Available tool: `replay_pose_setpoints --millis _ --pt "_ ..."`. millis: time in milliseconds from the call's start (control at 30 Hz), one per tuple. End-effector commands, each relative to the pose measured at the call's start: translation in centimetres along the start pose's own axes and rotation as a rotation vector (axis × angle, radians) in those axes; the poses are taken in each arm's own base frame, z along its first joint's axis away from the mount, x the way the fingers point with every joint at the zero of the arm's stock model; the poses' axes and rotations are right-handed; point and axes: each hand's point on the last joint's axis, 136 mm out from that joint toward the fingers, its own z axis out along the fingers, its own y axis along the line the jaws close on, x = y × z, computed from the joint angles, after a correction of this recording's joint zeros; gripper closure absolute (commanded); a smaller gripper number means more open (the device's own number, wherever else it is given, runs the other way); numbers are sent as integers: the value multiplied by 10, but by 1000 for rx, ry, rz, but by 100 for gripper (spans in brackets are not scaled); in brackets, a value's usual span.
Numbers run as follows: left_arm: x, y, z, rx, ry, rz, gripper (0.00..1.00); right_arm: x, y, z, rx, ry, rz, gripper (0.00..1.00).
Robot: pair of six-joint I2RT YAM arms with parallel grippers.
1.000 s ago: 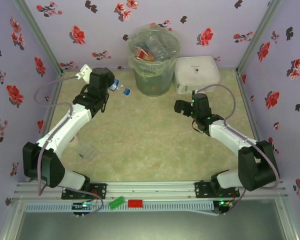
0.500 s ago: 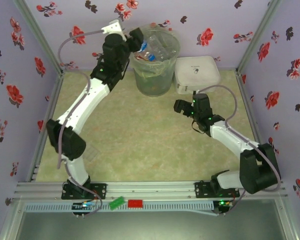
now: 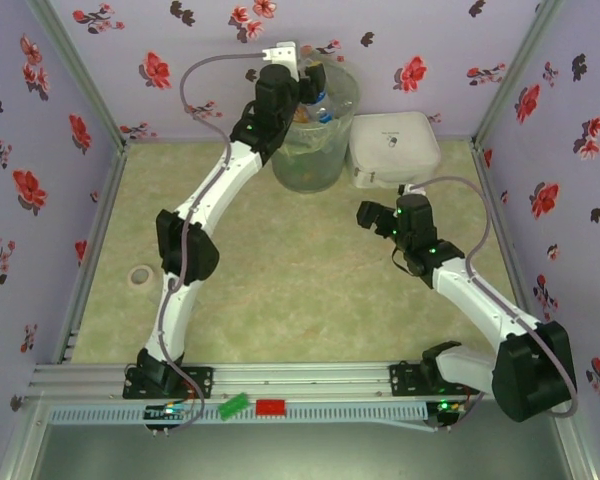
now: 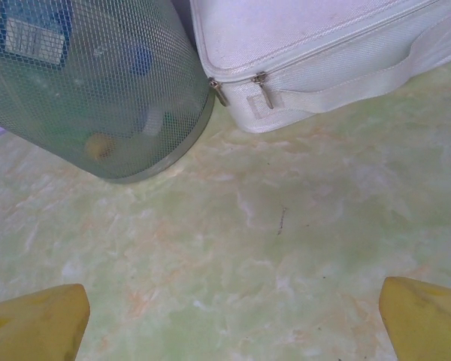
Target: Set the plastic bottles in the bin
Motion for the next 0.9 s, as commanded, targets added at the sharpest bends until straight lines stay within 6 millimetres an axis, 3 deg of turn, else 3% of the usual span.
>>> replay_pose_setpoints --millis 0,167,300,333,500,700,867 --pt "-3 0 1 -26 -15 55 46 2 -10 -4 41 -7 -22 0" --pt "22 8 7 -50 53 2 43 2 -9 -3 34 -6 -17 1" --pt "27 11 6 -63 71 -41 30 3 -8 -2 31 -1 -11 0" --pt "23 12 5 -71 68 -43 21 3 -8 -2 31 3 -12 0" --pt "-15 20 -12 -87 25 -82 0 1 -10 -5 45 -3 -21 0" --pt "-69 15 -43 -29 -43 -128 0 -3 -9 -5 52 -4 -38 0" --pt "-73 -7 -58 94 -8 -203 0 -1 -8 -2 51 8 -43 0"
